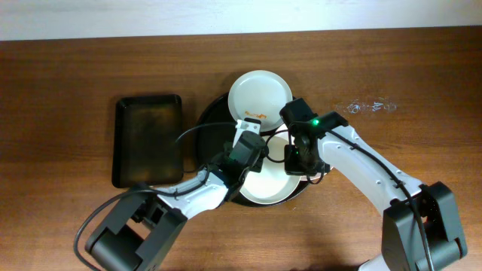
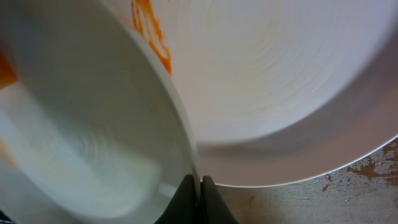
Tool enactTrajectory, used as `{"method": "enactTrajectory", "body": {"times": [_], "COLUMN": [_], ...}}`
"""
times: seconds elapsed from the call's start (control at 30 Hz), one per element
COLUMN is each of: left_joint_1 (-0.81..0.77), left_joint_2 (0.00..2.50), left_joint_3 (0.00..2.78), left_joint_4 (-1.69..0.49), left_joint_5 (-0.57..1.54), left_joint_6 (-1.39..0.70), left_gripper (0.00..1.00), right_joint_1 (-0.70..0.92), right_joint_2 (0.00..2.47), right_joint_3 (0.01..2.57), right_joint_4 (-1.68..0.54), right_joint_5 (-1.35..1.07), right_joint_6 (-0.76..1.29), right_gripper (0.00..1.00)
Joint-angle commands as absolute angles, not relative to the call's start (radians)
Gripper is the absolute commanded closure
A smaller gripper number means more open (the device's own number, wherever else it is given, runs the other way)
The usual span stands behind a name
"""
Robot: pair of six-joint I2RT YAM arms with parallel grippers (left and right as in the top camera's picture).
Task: Clean dirty plates on tray and stack at the side
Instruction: 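Scrub the held plate surface with the sponge in the left gripper, then return the sponge to the black tray with the left gripper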
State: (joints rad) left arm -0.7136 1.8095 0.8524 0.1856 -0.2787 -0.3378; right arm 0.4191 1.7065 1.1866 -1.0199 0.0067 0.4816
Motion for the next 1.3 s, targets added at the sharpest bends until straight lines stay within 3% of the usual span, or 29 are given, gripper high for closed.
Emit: {"method": "enactTrajectory", "body": {"times": [0.0,0.47,0.63,0.8,0.9,1.03,1.27], "left_joint_1": [-0.690,-0.604,-0.554,-0.402,-0.293,-0.134,-0.039], "left_joint_2": [1.835,1.822,1.596,1.289,1.183,1.147,1.152], "left_joint_3": [0.849,0.849,0.850,0.850,0.850,0.850,0.850], "left_joint_4": [0.200,0.331,0.276,0.059,-0.094,-0.310,-0.484], "left_joint_5": [-0.297,-0.304,-0.322,-0.318,-0.255,-0.009,0.043], "left_joint_6": [-0.344,-0.274,-0.275,-0.277,-0.318,-0.355,-0.354], "left_gripper": [1.00,1.00,1.00,1.00,1.00,1.00,1.00], "right_joint_1": [0.425,0.425,0.425,0.425,0.425,0.477,0.837], "right_joint_2": [1.708,1.708,1.708,1.708,1.708,1.708,1.708], "right_joint_3": [1.188,1.188,1.201,1.383,1.513,1.670,1.687], "right_joint_4": [-1.025,-1.025,-1.025,-1.115,-1.192,-1.245,-1.169], "right_joint_5": [0.008,0.008,0.009,0.033,0.130,0.339,0.869], "right_joint_6": [0.460,0.449,0.417,0.314,0.302,0.268,0.271], "right_gripper": [0.96,0.96,0.96,0.96,0.96,0.96,0.96]}}
